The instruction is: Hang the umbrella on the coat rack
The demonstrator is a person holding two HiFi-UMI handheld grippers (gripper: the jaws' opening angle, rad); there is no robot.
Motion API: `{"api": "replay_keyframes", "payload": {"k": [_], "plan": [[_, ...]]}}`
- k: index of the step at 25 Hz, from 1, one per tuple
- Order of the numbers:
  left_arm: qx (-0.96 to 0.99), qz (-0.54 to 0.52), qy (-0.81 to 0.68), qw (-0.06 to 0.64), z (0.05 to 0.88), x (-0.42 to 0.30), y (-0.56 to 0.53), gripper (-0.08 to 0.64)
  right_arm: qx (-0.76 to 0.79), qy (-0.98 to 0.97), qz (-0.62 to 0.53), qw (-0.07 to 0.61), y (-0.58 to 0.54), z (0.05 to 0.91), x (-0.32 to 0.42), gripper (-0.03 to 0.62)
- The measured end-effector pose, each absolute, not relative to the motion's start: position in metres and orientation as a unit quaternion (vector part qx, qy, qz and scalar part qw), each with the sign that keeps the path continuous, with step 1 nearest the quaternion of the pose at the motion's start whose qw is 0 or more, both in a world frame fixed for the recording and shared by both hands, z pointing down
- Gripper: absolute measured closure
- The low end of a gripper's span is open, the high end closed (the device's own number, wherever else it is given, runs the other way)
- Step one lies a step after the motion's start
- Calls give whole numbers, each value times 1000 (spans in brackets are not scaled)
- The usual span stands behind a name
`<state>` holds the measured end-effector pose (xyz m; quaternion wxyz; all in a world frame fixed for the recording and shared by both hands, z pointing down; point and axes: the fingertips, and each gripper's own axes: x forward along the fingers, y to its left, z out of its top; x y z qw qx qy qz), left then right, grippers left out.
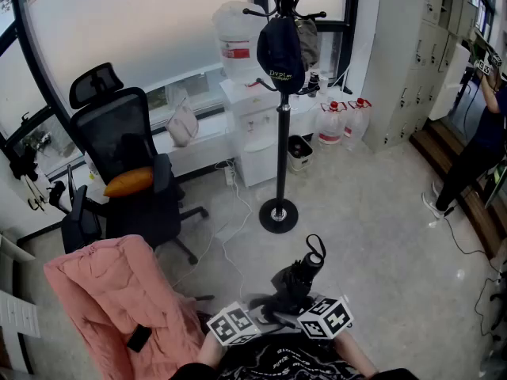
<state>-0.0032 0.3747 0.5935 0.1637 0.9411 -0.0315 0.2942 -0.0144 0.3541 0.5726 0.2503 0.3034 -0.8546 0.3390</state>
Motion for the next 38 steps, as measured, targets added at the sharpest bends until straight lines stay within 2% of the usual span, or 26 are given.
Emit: {"api": "replay_keyframes", "payload": {"k": [11,26,38], "plan": [[950,274,-13,148,582,-38,343,222,333,-849,326,248,322,561,-50,333],[954,249,-17,163,585,-64,331,232,339,-845,319,264,308,565,-76,333],[942,273,-39,192,599,-70,310,235,297,-852,348,256,287,581,-82,331]]}}
